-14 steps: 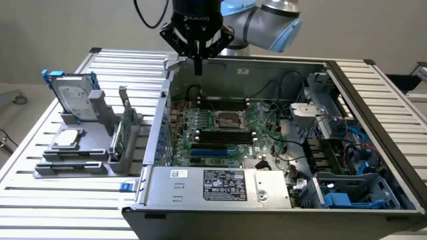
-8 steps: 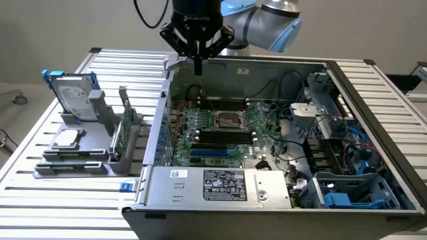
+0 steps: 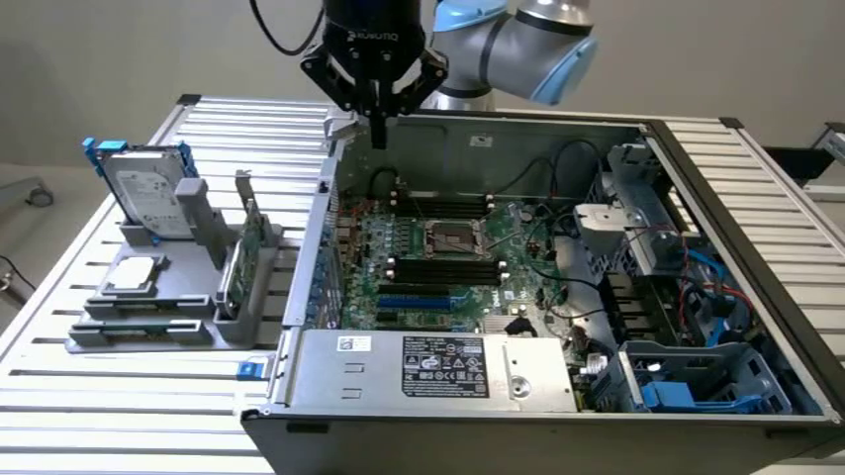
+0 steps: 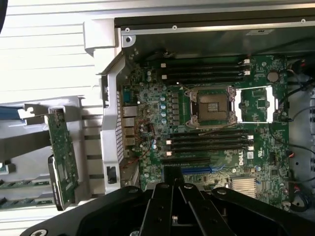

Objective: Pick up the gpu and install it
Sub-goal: 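Reach for the gpu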

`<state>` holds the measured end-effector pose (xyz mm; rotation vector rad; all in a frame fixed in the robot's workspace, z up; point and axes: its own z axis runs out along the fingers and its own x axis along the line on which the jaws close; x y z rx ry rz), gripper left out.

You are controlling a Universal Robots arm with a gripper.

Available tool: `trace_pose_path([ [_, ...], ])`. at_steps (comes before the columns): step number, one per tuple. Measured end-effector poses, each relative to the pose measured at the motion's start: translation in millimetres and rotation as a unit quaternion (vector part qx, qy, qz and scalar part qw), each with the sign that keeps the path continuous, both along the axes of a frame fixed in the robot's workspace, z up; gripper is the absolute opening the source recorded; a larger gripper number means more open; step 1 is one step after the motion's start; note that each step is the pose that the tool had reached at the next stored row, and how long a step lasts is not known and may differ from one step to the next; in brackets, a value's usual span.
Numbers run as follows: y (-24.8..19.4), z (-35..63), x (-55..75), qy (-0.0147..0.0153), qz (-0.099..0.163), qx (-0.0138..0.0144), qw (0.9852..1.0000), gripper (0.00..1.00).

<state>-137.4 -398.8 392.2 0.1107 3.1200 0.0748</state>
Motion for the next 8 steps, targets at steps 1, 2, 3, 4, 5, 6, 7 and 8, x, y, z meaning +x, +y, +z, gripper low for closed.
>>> trace_pose_path([
  [1, 0.0, -0.4, -4.6, -0.0001, 0.000, 0.0000, 1.0000, 0.11],
  [2, 0.0, -0.7, -9.1, -0.0001, 0.000, 0.0001, 1.0000, 0.11],
  [3, 0.0, -1.1, -13.6, 0.0000, 0.000, 0.0001, 1.0000, 0.11],
  [4, 0.0, -1.5, -18.5, -0.0001, 0.000, 0.0001, 1.0000, 0.11],
  [5, 0.0, -1.9, -23.0, -0.0001, 0.000, 0.0001, 1.0000, 0.11],
  [6, 0.0, -2.3, -27.5, 0.0000, 0.000, 0.0000, 1.0000, 0.11],
  [7, 0.0, -2.7, -32.0, 0.0001, 0.000, 0.0001, 1.0000, 0.11],
  [8, 0.0, -3.1, -36.5, 0.0003, 0.000, 0.0000, 1.0000, 0.11],
])
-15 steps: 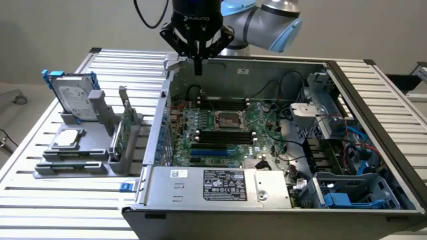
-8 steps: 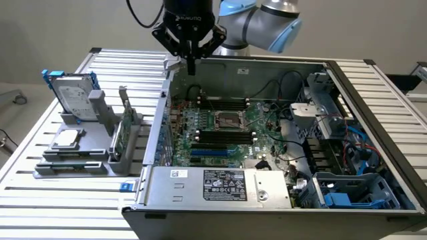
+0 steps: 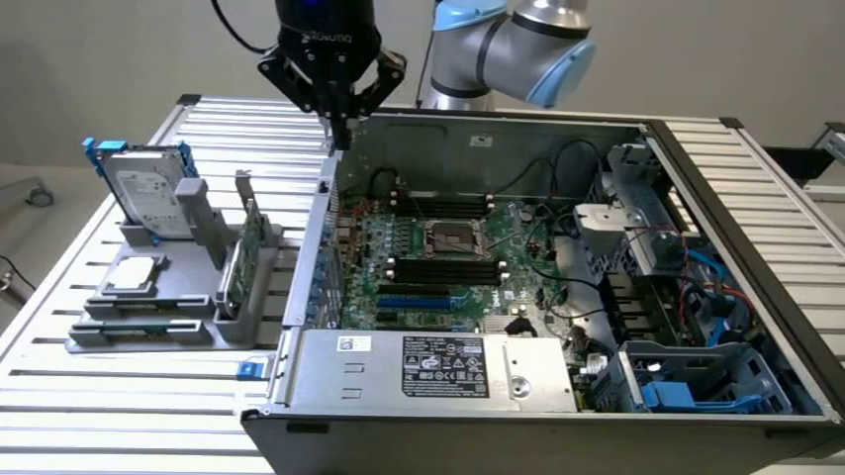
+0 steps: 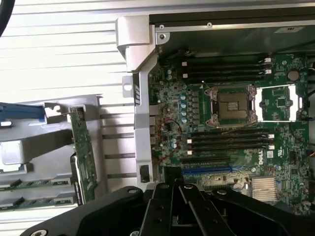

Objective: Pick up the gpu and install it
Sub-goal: 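Reach for the gpu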

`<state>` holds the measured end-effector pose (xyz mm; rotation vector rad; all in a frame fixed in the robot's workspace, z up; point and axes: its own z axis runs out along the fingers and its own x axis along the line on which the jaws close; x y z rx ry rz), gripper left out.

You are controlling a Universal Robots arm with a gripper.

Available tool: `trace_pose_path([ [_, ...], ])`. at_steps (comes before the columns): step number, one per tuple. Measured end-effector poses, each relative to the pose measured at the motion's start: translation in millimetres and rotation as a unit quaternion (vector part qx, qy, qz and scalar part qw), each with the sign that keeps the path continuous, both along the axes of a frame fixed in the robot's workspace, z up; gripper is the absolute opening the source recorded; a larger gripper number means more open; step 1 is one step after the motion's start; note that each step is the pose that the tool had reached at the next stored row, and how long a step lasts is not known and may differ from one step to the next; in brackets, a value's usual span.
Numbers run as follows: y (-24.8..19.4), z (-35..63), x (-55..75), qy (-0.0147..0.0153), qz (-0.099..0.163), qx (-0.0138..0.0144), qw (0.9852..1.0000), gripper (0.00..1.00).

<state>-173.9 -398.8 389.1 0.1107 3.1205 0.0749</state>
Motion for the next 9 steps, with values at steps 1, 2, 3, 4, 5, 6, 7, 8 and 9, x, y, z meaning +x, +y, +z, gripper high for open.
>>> trace_pose_path([
  [1, 0.0, -0.5, -4.5, 0.0002, 0.000, 0.0000, 1.0000, 0.11],
  [2, 0.0, -0.9, -9.1, 0.0004, 0.000, 0.0000, 1.0000, 0.11],
  [3, 0.0, -1.4, -13.6, 0.0005, 0.000, 0.0000, 1.0000, 0.11],
  [4, 0.0, -1.8, -18.3, 0.0007, 0.000, 0.0000, 1.0000, 0.11],
  [5, 0.0, -2.2, -22.7, 0.0009, 0.000, 0.0000, 1.0000, 0.11],
  [6, 0.0, -2.7, -27.2, 0.0011, 0.000, 0.0000, 1.0000, 0.11],
  [7, 0.0, -3.1, -31.7, 0.0013, 0.000, 0.0000, 1.0000, 0.11],
  [8, 0.0, -3.6, -36.2, 0.0015, 0.000, 0.0000, 1.0000, 0.11],
  [9, 0.0, -4.0, -41.0, 0.0017, 0.000, 0.0000, 1.0000, 0.11],
])
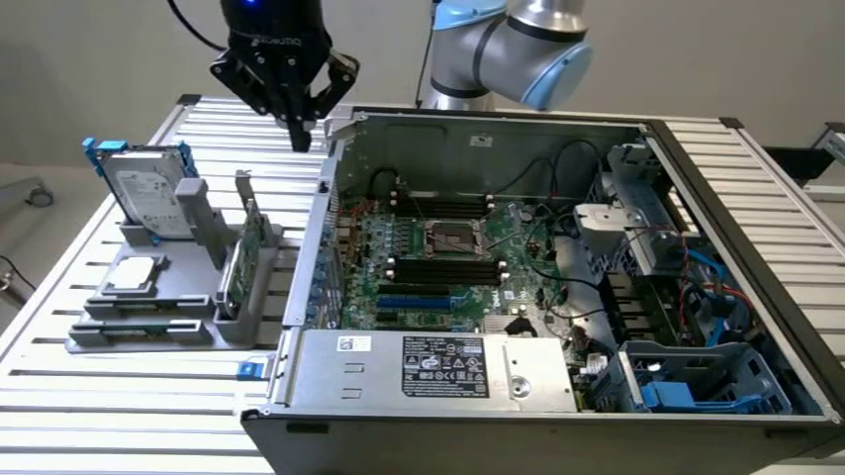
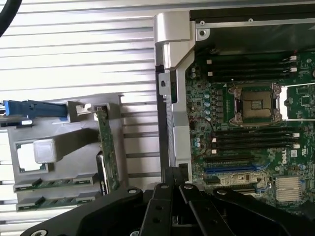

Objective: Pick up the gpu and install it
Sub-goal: 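Reach for the gpu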

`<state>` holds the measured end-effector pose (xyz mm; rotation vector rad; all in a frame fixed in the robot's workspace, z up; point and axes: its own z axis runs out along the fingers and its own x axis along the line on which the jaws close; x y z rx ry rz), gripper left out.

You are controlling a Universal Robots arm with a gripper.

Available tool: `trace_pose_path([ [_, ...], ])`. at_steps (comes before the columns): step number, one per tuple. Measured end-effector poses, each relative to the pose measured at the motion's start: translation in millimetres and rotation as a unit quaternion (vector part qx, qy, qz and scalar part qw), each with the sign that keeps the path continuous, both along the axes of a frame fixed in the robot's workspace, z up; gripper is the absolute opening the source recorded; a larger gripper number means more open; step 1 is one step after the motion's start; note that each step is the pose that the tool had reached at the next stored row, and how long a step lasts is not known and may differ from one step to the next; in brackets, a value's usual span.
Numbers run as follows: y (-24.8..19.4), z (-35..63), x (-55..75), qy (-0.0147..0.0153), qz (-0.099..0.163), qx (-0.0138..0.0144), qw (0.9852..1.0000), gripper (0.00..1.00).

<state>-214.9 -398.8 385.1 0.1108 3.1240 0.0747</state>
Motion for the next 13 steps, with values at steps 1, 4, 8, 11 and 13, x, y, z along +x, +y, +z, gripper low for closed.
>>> trace_pose_path([
  [1, 0.0, -0.5, -4.5, 0.0002, 0.000, 0.0000, 1.0000, 0.11],
  [4, 0.0, -1.8, -18.0, 0.0008, 0.000, 0.0000, 1.0000, 0.11],
  [8, 0.0, -3.6, -36.4, 0.0018, 0.000, 0.0000, 1.0000, 0.11],
  [11, 0.0, -5.0, -49.9, 0.0026, 0.000, 0.0000, 1.0000, 0.11],
  [13, 0.0, -6.1, -58.9, 0.0032, 0.000, 0.0000, 1.0000, 0.11],
])
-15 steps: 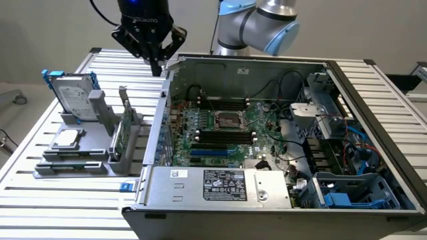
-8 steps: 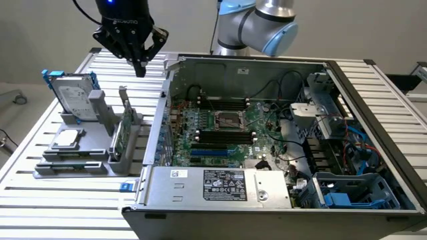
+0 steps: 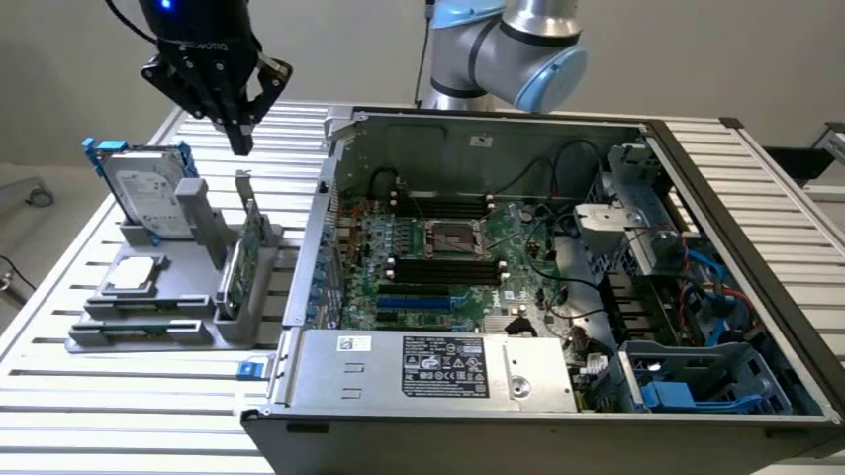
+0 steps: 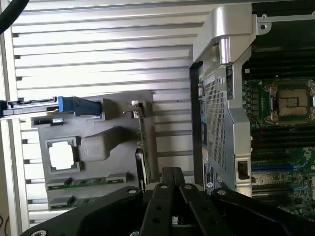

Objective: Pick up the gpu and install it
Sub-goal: 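Reach for the gpu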

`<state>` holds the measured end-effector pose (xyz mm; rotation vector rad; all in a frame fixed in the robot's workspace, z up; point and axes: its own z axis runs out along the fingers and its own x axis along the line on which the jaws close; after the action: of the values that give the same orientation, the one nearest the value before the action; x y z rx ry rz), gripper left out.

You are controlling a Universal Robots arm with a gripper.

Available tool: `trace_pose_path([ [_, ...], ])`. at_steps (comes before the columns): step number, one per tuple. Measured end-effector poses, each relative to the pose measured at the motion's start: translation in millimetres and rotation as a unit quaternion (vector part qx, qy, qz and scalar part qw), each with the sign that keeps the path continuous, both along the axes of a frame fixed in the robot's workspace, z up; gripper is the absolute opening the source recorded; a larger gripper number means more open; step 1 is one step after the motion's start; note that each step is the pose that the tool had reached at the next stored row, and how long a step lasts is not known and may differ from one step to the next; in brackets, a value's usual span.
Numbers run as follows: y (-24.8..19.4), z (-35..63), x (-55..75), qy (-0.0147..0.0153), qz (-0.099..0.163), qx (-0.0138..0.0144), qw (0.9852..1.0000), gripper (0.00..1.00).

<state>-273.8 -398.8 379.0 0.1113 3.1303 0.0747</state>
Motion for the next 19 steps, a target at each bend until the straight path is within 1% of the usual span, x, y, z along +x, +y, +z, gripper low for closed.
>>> trace_pose_path([
  [6, 0.0, -4.9, -27.4, 0.0029, 0.000, -0.0001, 1.0000, 0.11],
  [8, 0.0, -5.9, -33.5, 0.0033, 0.000, -0.0008, 1.0000, 0.11],
  [13, 0.0, -5.9, -34.3, 0.0025, 0.004, -0.0009, 1.0000, 0.11],
  [19, 0.0, -6.0, -34.4, 0.0024, 0.004, -0.0008, 1.0000, 0.11],
])
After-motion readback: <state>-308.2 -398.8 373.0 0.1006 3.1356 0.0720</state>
